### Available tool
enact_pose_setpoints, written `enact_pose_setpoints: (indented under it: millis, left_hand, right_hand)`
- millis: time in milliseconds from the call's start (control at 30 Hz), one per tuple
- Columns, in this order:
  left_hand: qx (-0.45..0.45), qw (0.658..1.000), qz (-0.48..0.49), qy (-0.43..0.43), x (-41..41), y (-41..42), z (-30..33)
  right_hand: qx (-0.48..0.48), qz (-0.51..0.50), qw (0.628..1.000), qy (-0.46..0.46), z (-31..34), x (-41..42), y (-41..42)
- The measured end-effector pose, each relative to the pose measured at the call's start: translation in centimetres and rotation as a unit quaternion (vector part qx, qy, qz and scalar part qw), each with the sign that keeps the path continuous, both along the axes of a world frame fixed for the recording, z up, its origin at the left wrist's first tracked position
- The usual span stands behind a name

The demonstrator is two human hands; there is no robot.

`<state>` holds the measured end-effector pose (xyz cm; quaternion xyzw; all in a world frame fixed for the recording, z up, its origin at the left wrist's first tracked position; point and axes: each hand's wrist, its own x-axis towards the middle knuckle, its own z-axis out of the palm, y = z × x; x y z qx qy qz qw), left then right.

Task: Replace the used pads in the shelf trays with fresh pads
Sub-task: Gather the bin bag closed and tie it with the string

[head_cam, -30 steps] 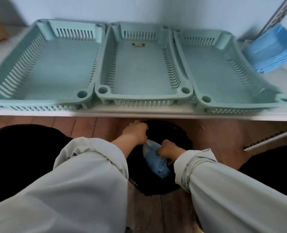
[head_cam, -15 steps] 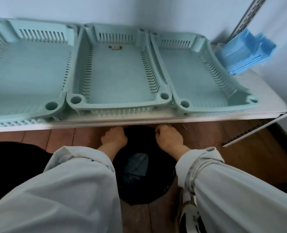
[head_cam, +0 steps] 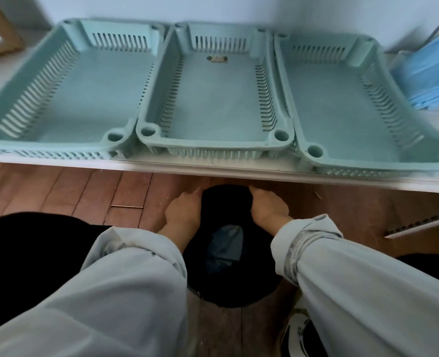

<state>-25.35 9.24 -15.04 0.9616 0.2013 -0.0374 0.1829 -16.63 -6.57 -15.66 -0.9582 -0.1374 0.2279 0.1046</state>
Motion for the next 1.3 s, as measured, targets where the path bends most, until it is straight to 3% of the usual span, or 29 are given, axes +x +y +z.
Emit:
enact_pose_setpoints:
  millis: [67, 200, 400, 533, 867, 1033, 1200, 1300]
  left_hand:
    - [-0.025, 1.0, 0.01, 0.015, -0.2, 0.3, -0.6]
    - [-0.027, 0.99, -0.034, 0.135, -1.2, 1.3, -1.1]
    - [0.023, 0.977, -0.099, 0.185, -1.7, 0.9, -0.3]
    - [0.035, 0.968, -0.107, 0.223, -1.8, 0.4, -1.2]
    - [0.02, 0.972, -0.1, 0.213, 0.1, 0.5, -1.8]
    - [-0.066, 0.979, -0.096, 0.169, 1.8, 0.0, -1.2]
    - [-0.104, 0.971, -0.127, 0.172, 2.3, -1.2, -1.3]
    - [-0.105, 0.968, -0.14, 0.182, 2.4, -1.3, -1.2]
  right_hand:
    - [-0.001, 0.015, 1.0, -0.007, 0.3, -0.3, 0.1]
    - [0.014, -0.002, 1.0, 0.005, 1.2, -1.0, 0.0]
    - [-0.002, -0.045, 0.995, 0.09, 0.7, -3.1, -2.0]
    - [-0.02, -0.038, 0.995, 0.088, 0.2, -3.7, -2.7]
    - [-0.019, -0.052, 0.998, 0.014, -0.1, -1.6, -3.0]
    - [0.047, -0.012, 0.998, 0.036, -0.2, -2.2, -1.6]
    - [0.069, 0.032, 0.996, -0.048, 0.7, -3.0, -0.6]
    - [0.071, 0.076, 0.994, 0.025, 1.4, -3.1, -0.5]
